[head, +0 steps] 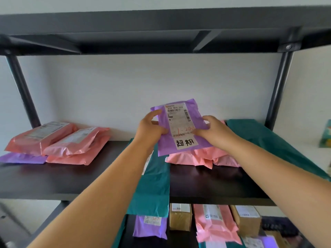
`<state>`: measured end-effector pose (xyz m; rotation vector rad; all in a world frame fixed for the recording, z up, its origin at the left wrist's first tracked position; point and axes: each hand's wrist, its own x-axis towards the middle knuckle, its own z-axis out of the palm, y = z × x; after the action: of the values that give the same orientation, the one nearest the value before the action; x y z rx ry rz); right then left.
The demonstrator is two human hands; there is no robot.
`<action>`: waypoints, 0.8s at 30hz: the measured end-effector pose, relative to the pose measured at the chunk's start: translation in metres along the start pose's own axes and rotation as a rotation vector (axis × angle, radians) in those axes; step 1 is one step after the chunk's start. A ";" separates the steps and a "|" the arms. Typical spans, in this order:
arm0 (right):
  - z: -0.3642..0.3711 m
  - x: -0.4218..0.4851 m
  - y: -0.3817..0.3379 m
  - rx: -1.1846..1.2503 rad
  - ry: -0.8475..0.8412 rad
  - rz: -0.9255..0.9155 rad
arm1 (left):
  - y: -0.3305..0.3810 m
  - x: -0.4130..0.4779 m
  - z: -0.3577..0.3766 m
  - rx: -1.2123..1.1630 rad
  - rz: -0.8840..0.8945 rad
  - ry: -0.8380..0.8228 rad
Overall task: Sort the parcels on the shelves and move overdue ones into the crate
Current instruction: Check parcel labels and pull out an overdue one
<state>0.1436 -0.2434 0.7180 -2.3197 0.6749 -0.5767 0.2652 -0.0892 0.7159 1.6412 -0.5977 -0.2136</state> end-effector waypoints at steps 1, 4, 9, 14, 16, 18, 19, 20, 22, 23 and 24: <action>-0.001 -0.003 -0.002 0.112 0.026 0.016 | 0.003 -0.001 -0.003 -0.020 0.023 -0.008; -0.003 -0.012 -0.002 0.396 0.066 0.052 | 0.009 -0.002 -0.010 -0.039 0.098 -0.023; -0.003 -0.019 0.003 0.601 0.141 0.038 | 0.007 -0.005 -0.011 -0.257 0.042 -0.044; 0.000 -0.031 0.008 0.650 0.182 0.028 | 0.000 -0.014 -0.004 -0.367 -0.127 -0.222; 0.003 -0.035 0.010 0.665 0.180 0.032 | -0.003 -0.015 -0.002 -0.389 -0.160 -0.244; 0.005 -0.037 0.013 0.671 0.172 0.043 | -0.004 -0.015 -0.001 -0.392 -0.154 -0.237; 0.005 -0.038 0.013 0.676 0.167 0.048 | -0.003 -0.016 -0.001 -0.391 -0.148 -0.233; 0.005 -0.038 0.014 0.682 0.164 0.050 | -0.003 -0.015 -0.001 -0.394 -0.147 -0.230; 0.004 -0.040 0.014 0.683 0.157 0.050 | -0.001 -0.016 -0.001 -0.402 -0.140 -0.231; 0.003 -0.041 0.014 0.681 0.152 0.048 | -0.001 -0.016 -0.001 -0.406 -0.135 -0.233; 0.002 -0.043 0.013 0.680 0.149 0.044 | 0.000 -0.015 -0.001 -0.411 -0.133 -0.231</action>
<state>0.1077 -0.2255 0.6985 -1.6367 0.4929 -0.8164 0.2527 -0.0811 0.7125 1.2651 -0.5744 -0.5906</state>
